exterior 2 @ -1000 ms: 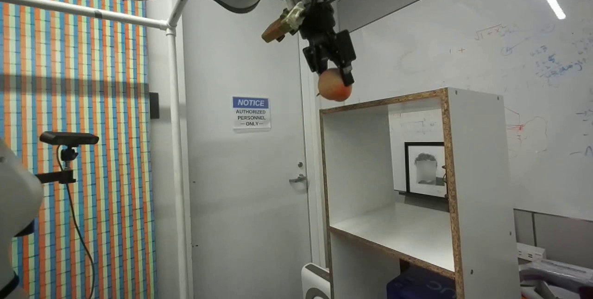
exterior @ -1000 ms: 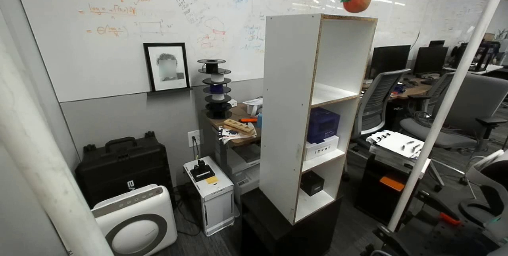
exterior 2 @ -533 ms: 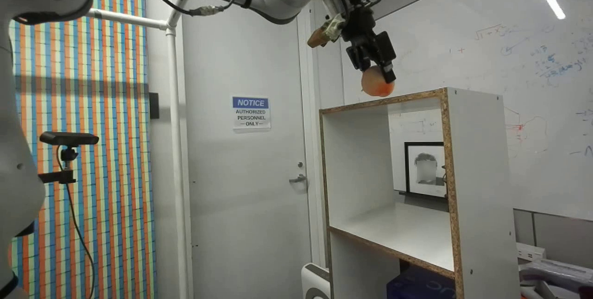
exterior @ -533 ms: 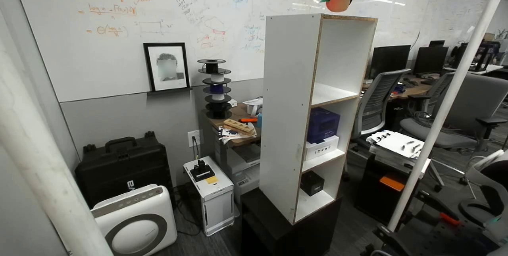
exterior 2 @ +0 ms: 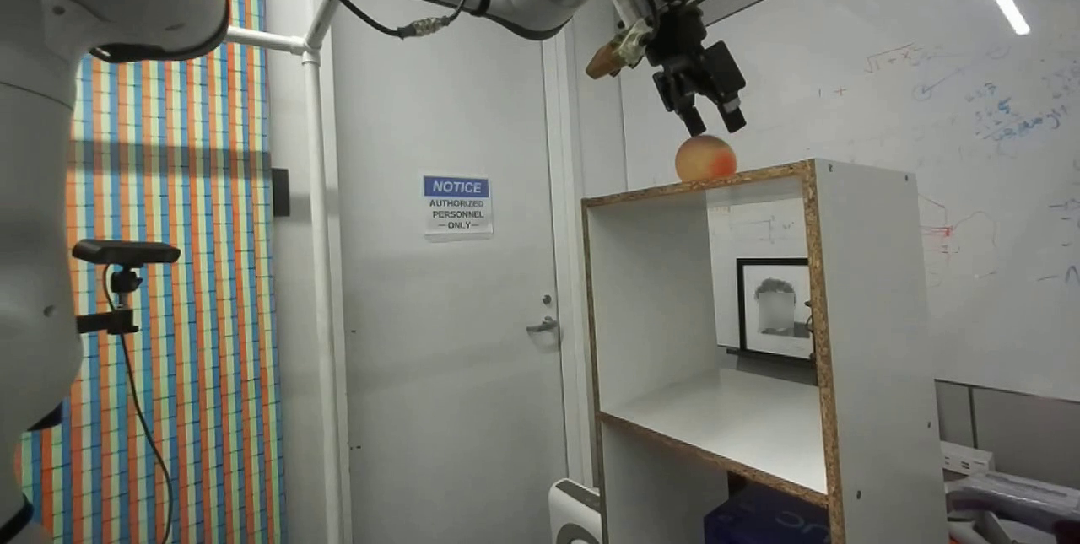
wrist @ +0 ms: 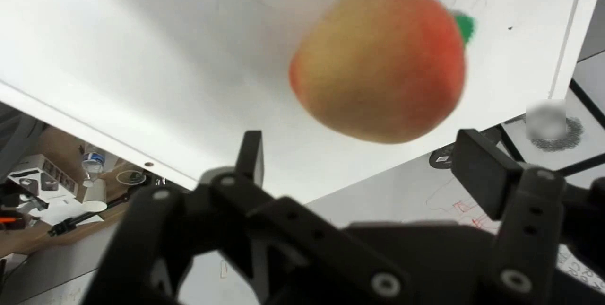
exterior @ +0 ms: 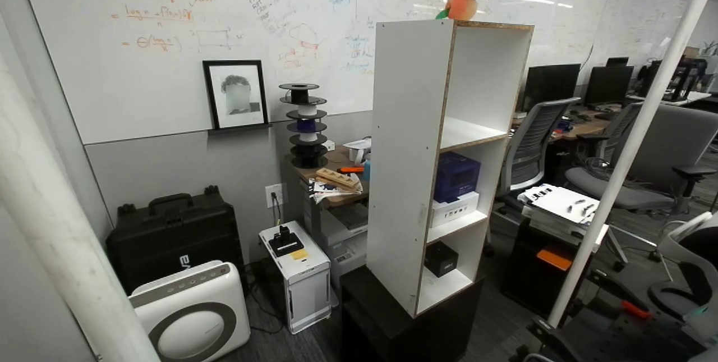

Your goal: Put the peach plushie on the top of the shelf

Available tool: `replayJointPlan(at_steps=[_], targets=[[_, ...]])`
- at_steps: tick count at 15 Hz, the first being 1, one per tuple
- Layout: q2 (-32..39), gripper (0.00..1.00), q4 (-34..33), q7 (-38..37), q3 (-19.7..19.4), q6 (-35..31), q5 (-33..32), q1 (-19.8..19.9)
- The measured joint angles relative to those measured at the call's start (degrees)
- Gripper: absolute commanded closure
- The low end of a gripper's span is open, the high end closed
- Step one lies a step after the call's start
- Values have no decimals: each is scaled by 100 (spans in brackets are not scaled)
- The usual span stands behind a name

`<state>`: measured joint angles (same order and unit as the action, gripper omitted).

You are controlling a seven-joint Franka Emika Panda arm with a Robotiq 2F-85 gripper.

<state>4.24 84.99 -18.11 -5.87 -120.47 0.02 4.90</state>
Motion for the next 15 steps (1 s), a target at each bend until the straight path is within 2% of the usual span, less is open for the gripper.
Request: replayJointPlan(at_steps=[8,15], targets=[[-256,0,-224,240,0,955,35,-8],[-793,0,159,1062,-34,1976,283,1]])
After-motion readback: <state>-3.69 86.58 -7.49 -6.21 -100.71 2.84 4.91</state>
